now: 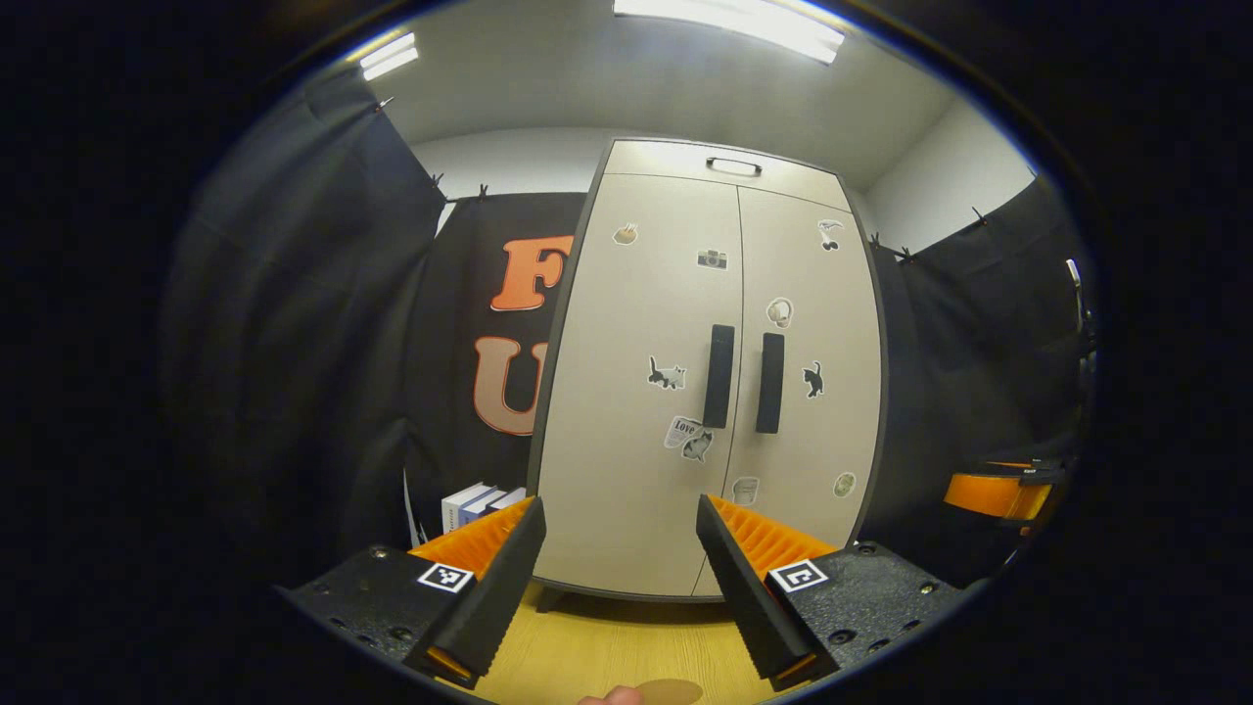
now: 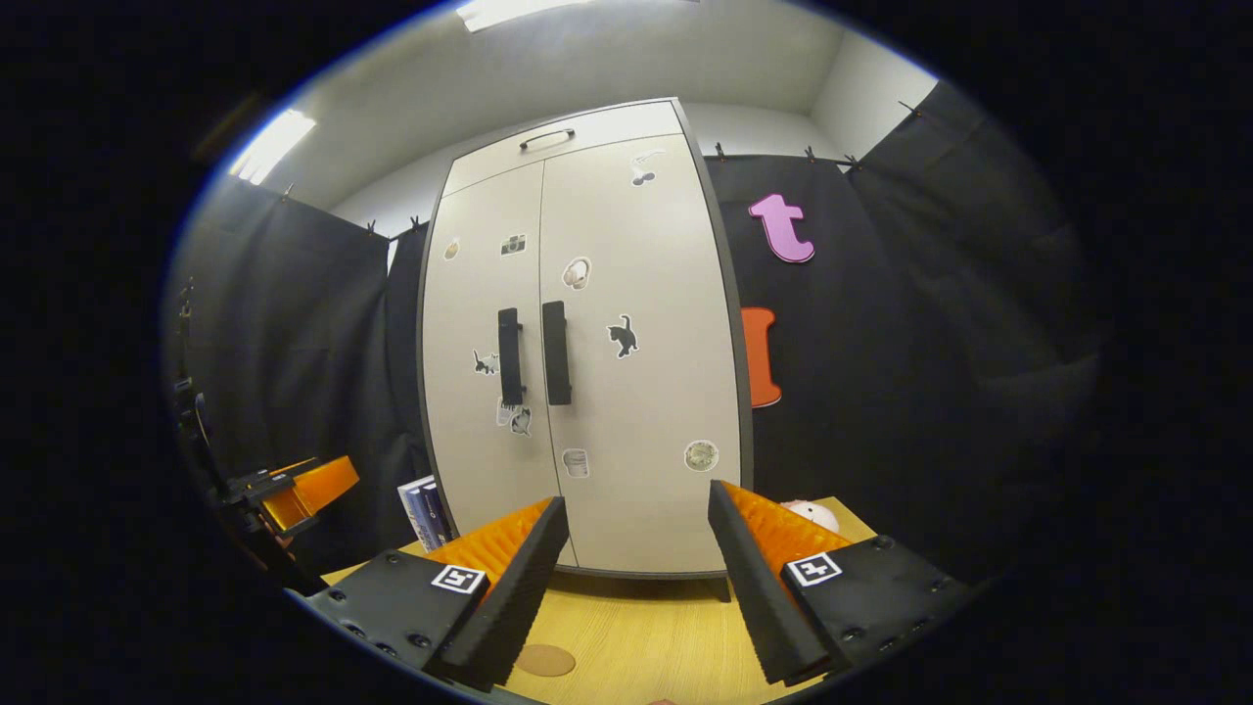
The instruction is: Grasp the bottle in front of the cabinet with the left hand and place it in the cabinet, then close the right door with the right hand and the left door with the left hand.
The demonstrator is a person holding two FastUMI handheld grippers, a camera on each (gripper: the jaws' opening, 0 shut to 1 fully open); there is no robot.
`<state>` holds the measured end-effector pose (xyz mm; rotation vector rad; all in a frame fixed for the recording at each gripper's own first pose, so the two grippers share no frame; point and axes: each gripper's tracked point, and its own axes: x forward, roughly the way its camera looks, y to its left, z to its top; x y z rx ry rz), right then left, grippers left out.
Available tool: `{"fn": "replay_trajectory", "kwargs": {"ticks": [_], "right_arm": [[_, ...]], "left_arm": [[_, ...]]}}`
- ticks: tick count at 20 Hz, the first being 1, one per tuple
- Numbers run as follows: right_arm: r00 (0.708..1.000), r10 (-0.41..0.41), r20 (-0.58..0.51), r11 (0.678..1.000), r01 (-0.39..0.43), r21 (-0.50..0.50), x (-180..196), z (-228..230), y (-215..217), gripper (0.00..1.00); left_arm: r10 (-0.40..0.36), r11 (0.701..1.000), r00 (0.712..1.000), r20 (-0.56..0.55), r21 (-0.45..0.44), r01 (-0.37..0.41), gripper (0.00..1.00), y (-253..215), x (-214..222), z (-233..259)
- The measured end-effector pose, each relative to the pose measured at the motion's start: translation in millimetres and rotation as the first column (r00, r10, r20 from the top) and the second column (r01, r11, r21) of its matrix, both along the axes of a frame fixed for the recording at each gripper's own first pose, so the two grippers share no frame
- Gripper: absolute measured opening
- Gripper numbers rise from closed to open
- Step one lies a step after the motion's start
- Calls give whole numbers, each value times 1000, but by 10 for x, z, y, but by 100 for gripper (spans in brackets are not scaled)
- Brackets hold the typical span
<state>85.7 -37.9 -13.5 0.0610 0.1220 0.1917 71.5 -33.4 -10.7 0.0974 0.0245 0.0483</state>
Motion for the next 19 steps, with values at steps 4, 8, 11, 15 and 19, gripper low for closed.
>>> {"fn": "replay_trajectory", "kwargs": {"ticks": [4, 8, 11, 15, 19], "right_arm": [[1000, -16, -2, 1000, 16, 6, -25, 1, -50, 96], [1000, -27, -3, 1000, 27, 9, -13, 1, -79, 96], [1000, -26, -1, 1000, 26, 11, -6, 2, -74, 96], [1000, -16, -1, 1000, 16, 17, 18, 1, -35, 96], [1000, -10, 9, 1000, 10, 24, 37, 36, -20, 96]], "left_arm": [[-9, 1000, 1000, -8, -24, 9, 95, -37, -2, -39], [-15, 999, 1000, -15, -36, 14, 95, -45, -8, -56], [-8, 999, 1000, -19, -40, 7, 95, -36, 0, -76], [-6, 999, 1000, -14, -40, 6, 95, -36, -5, -63], [-4, 999, 1000, -2, -33, 4, 95, -45, -12, -28]]}}
